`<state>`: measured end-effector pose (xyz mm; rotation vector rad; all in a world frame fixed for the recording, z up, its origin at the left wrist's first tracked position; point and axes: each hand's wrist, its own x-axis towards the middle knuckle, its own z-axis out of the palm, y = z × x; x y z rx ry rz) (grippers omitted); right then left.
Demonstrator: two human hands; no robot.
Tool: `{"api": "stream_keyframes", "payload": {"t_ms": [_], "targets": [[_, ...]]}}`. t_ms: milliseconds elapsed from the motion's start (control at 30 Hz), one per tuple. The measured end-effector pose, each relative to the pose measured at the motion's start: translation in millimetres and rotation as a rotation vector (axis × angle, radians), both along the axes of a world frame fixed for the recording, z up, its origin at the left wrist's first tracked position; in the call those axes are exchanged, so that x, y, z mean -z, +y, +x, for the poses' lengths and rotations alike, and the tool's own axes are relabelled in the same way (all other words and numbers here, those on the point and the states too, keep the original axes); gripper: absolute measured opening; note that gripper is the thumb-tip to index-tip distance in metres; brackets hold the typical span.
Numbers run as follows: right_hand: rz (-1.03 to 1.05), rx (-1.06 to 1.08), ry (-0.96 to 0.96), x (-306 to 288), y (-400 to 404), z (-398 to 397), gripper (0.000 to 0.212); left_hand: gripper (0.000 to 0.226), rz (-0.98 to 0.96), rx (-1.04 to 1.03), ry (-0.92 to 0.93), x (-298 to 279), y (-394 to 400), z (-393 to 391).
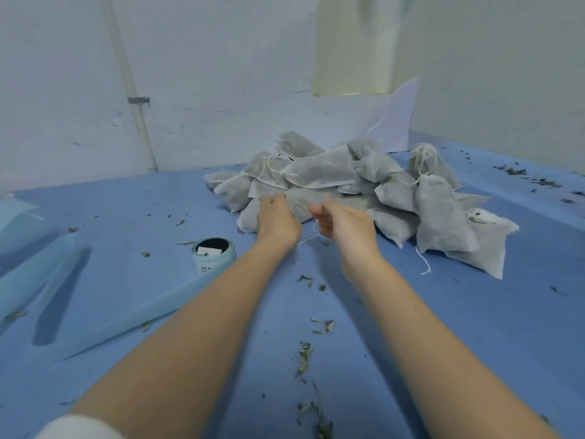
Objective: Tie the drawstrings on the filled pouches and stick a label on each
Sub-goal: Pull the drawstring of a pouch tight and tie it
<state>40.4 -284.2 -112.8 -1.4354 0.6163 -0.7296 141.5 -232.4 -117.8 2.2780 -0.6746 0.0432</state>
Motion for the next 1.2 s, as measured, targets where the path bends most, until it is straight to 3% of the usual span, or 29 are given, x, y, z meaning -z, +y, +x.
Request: {"api": "stream_keyframes", "payload": {"t_ms": [100,167,367,500,667,900,1033,1100,1200], "targets": [[0.053,-0.026,0.02,7.7,-8.0,1.0,0.029,0.043,0.115,-0.011,-0.027,6.3,-12.5,8.9],[0.085,-0.047,0.014,10.4,-10.6,2.3,0.027,0.037,0.093,-0.041,-0.042,9.3,-16.9,10.7],[0.03,-0.014,0.038,15.1,-15.3,2.2,0.018,0.03,-0.155,-0.025,0.0,5.1,-12.2,-15.2],[0.047,-0.009,0.026,14.1,-10.6,-0.2,0.019,0.044,-0.299,0.009,-0.017,-2.4,4.0,-38.9],[0.152,-0.081,-0.042,5.9,1.4,-17.5,0.015,0.007,-0.348,0.147,0.022,-10.8,26.9,-61.2],[0.141,-0.086,-0.081,0.1,11.0,-48.0,0.012,0.03,-0.132,0.218,-0.271,-23.9,59.5,-73.9],[0.097,-0.149,-0.074,-2.5,10.1,-64.6,0.013,0.066,0.03,0.314,-0.507,-33.7,72.5,-84.3],[0.105,-0.229,-0.137,-2.2,10.1,-69.5,0.014,0.062,0.12,0.371,-0.53,-36.8,75.5,-90.0],[0.087,-0.311,-0.217,-0.5,9.5,-72.7,0.022,0.035,0.131,0.362,-0.476,-36.9,79.1,-93.0]]}}
